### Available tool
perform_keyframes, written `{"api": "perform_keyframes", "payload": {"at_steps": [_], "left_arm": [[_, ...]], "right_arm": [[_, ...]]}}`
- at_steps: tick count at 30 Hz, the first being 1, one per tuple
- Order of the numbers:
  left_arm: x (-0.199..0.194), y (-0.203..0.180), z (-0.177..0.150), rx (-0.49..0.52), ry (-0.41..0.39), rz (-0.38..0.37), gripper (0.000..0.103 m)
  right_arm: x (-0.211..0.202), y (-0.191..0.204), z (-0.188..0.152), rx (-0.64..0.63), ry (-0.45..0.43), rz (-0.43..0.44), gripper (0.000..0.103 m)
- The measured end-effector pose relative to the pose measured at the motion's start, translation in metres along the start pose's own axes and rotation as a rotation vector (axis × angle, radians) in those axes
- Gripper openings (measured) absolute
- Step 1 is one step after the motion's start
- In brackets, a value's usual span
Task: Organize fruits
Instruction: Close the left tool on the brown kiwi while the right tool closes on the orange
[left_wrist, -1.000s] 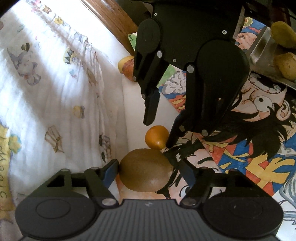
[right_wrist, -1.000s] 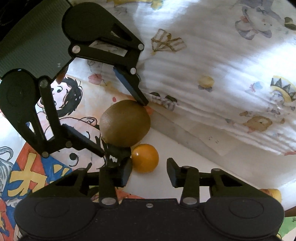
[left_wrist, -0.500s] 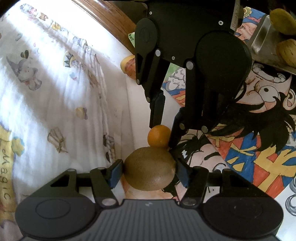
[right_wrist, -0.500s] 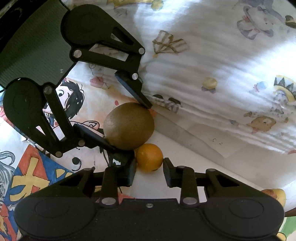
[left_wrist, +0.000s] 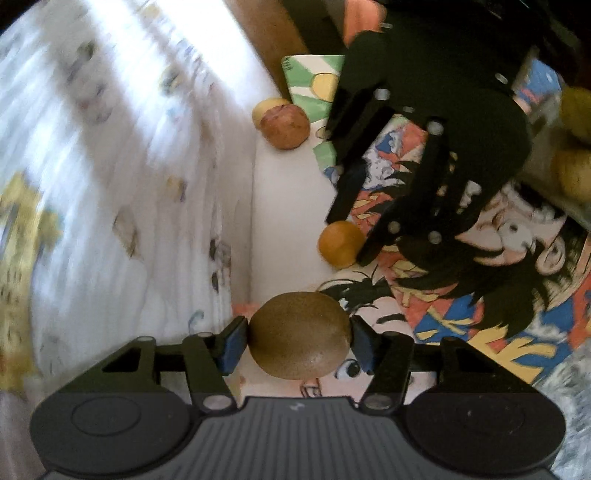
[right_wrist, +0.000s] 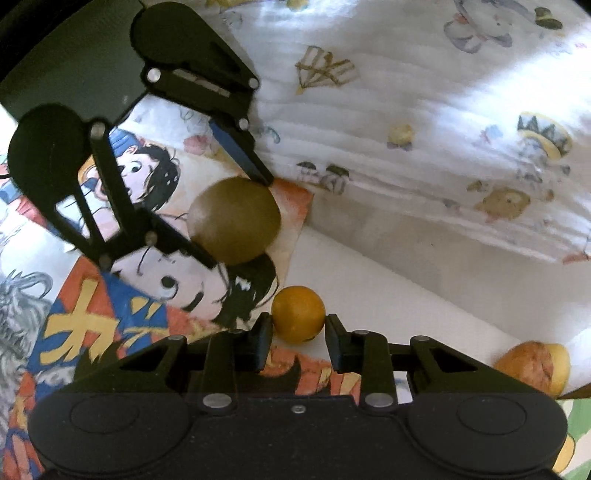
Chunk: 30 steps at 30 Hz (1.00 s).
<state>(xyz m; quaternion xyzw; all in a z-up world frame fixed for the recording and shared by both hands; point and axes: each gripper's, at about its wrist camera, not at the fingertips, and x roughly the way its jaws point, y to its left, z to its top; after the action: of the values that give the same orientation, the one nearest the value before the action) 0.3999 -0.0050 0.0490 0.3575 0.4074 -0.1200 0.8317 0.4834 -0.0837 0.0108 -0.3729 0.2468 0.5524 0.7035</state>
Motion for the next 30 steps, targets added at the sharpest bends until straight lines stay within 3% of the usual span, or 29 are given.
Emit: {"api": "perform_keyframes", "payload": {"at_steps": [3,13,30], "left_arm": [[-0.001,0.007,0.001,-0.046,0.004,-0.022,0.064],[-0.001,0.007,0.0,-0.027,-0.049,-0.01,0.064],[-0.003,-0.007,-0.003,0.014,-0.067,0.023,0.064]], "right_arm": [[-0.001,-0.003,-0.004,0.018,0.001,0.006,0.033],[0.008,-0.004,-0.001,0.045,-0.029,-0.001,0.034],[0.001,-0.007,0.003,0.058,-0.048,-0.011,0.035]]}}
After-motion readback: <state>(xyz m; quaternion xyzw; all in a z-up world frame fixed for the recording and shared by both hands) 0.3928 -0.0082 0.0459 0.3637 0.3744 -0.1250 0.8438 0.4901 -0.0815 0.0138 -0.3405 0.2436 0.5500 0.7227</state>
